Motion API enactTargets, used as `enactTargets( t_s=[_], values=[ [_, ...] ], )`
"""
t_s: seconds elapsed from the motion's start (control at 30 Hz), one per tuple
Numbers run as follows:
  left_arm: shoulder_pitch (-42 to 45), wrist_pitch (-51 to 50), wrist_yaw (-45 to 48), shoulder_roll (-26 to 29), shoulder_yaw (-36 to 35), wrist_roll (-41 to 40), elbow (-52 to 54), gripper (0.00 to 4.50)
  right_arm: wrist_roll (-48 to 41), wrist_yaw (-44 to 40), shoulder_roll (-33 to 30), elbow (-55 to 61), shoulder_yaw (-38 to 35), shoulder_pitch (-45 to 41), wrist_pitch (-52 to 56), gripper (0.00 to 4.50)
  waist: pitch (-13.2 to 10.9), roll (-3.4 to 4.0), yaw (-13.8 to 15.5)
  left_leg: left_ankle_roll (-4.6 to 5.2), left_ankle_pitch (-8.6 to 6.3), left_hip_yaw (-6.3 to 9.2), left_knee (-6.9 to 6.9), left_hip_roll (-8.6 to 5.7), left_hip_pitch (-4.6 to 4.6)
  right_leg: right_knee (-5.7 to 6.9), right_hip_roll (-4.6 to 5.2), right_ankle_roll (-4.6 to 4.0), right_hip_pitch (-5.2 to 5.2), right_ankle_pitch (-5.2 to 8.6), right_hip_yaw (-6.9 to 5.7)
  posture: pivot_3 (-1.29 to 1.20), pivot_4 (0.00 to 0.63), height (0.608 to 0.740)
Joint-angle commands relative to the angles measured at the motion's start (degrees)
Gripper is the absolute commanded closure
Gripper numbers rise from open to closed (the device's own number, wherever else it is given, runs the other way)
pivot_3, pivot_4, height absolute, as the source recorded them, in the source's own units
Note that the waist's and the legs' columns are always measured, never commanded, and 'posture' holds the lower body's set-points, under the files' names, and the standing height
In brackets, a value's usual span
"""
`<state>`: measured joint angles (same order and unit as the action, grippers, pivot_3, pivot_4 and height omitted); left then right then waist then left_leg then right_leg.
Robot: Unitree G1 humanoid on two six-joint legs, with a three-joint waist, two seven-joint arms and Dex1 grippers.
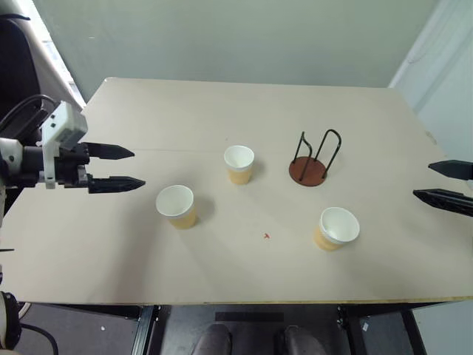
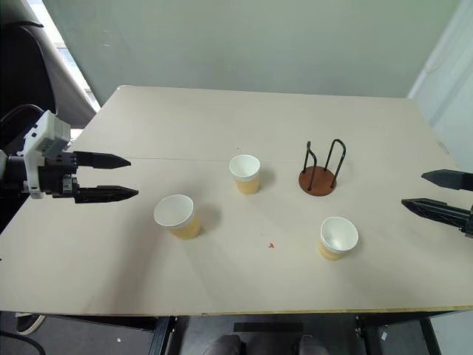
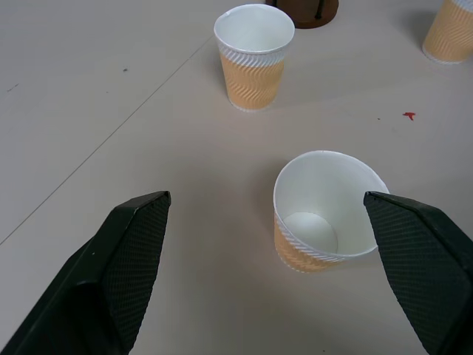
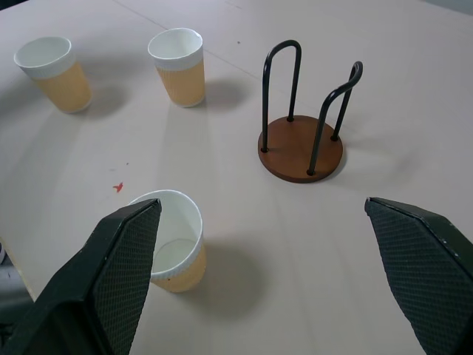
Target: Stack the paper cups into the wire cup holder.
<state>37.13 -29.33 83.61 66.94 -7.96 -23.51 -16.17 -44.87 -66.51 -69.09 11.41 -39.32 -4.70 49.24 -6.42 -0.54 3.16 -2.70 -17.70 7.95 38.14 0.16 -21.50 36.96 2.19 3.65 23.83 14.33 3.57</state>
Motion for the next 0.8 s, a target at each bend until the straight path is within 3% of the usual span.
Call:
enactTargets(
  t_s=[0.03, 0.57, 0.7, 0.8],
  values=[
    [0.0, -0.2, 0.1, 1.5, -2.3, -0.9, 1.0, 0.01, -0.6, -0.6, -0.3, 0.2, -1.2, -0.8, -0.2, 0.00, 0.0, 0.00, 0.0, 0.00, 0.00, 0.00, 0.00, 0.00, 0.00, 0.00, 0.00, 0.00, 0.00, 0.00, 0.00, 0.00, 0.150, 0.740],
    [1.9, -0.4, -0.2, 0.5, -0.9, -0.5, 1.0, 0.01, -1.3, 0.1, 0.0, 1.2, -1.2, -1.6, 0.8, 0.00, 0.0, 0.00, 0.0, 0.00, 0.00, -0.01, 0.02, 0.00, 0.00, 0.01, 0.00, 0.00, 0.00, 0.00, -0.01, 0.00, 0.150, 0.740],
    [2.3, -0.3, -0.4, -0.2, -0.5, -0.4, 1.0, 0.01, -7.0, 4.2, 1.8, 4.3, 1.4, -8.0, 3.7, 0.00, 0.0, 0.01, -0.2, 0.02, 0.01, -0.04, 0.03, -0.01, 0.03, 0.03, 0.00, 0.00, 0.00, 0.00, 0.01, 0.00, 0.150, 0.740],
    [2.5, -0.4, -0.5, -0.6, -0.4, -0.3, 1.1, 0.01, -8.4, 11.1, 5.5, 8.5, 7.3, -13.7, 4.4, 0.00, 0.0, -0.01, -0.4, 0.02, 0.01, -0.05, 0.03, 0.03, 0.10, 0.06, -0.04, 0.00, -0.04, 0.00, -0.02, 0.00, 0.150, 0.740]
  ],
)
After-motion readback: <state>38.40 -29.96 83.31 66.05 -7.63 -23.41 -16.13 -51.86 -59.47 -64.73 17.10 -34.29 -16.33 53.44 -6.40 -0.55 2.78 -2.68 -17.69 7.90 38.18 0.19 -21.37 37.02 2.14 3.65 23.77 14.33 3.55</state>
